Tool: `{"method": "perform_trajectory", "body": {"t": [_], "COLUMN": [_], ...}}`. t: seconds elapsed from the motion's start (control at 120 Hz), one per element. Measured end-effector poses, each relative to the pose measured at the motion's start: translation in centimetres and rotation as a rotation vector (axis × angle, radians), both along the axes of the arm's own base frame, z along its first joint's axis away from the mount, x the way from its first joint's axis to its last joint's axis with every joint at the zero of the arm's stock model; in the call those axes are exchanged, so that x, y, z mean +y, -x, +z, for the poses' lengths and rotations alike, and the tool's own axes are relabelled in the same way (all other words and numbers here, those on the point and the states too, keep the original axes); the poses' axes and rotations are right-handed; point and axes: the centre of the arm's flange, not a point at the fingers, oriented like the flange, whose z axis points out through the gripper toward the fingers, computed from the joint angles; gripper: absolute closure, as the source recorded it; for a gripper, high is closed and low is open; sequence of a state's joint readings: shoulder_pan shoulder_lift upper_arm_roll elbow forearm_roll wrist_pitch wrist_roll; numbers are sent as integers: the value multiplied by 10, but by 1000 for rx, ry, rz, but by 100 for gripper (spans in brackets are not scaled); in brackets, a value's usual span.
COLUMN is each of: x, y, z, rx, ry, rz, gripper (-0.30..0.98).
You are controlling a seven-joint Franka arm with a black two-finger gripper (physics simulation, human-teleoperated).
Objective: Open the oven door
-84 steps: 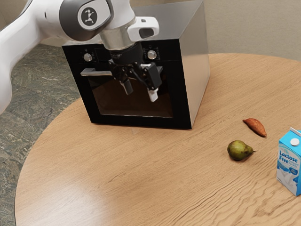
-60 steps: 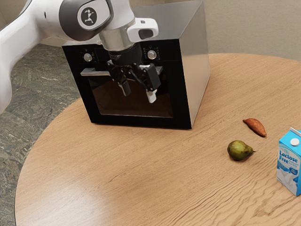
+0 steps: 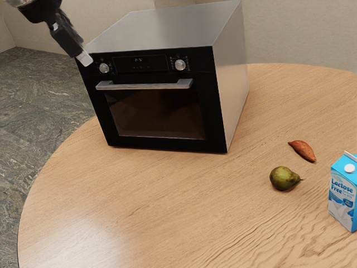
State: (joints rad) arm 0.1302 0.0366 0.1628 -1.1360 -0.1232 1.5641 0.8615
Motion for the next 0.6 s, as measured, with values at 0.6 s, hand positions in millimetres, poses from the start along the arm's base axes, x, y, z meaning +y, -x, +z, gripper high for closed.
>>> {"method": "perform_trajectory", "body": {"t": [0.6], "x": [77], "y": [-74], "z": [-83], "rx": [-98], "ry": [-277], "rz": [-614], "gripper": [0]}}
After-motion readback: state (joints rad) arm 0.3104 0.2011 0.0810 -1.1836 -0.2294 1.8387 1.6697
